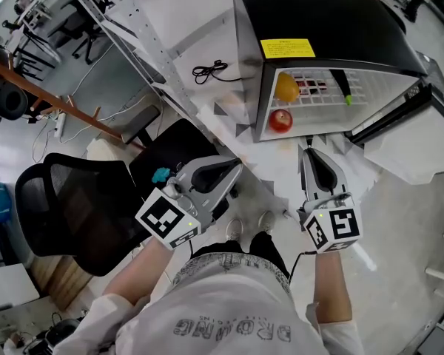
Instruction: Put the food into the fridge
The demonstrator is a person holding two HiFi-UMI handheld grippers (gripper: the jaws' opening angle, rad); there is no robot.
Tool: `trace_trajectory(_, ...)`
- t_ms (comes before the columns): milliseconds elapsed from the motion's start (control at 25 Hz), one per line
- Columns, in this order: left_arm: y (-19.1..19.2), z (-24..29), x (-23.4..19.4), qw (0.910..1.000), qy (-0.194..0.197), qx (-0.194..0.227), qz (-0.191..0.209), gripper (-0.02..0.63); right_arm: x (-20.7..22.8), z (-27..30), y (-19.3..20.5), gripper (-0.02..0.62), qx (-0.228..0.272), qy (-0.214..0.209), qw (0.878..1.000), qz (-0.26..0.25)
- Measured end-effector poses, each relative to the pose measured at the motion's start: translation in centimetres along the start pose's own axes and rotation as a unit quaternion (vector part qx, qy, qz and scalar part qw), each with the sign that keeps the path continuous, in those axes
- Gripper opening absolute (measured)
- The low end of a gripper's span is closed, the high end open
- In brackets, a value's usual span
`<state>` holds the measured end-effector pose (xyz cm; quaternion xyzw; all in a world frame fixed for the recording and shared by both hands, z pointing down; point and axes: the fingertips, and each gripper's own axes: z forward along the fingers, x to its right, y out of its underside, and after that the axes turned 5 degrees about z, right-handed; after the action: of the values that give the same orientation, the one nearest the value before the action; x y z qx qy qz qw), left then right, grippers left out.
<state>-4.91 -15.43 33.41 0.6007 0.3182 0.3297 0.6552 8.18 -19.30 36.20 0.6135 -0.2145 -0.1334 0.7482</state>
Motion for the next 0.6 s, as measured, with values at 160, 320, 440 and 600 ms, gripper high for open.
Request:
trace_trajectory(160, 0.0, -0.2, 0.3, 1.0, 0.006, 0.002, 0.002, 0.006, -0.7, -0.9, 0.4, 0.014, -0.001, 0.001, 1.0, 0.003)
trace_trajectory(320, -0.2, -0.4, 0.8, 0.9999, 0.01, 0.004, 0.004, 0.006, -1.3, -1.6, 0.6, 0.011, -0.001, 0.0, 1.0, 0.004)
trace_trajectory(440, -0.4, -0.5, 1.0, 0.9999, 0.012, 0.007, 0.005, 0.006, -1.6, -2.0, 0.5, 0.008, -0.001, -0.001, 1.0, 0.005)
trace_trajectory(600, -0.3, -0.7, 1.1, 0.9999, 0.012, 0.007, 0.005, 0.006, -1.9, -2.3, 0.6, 0.005, -0.001, -0.002, 1.0, 0.007)
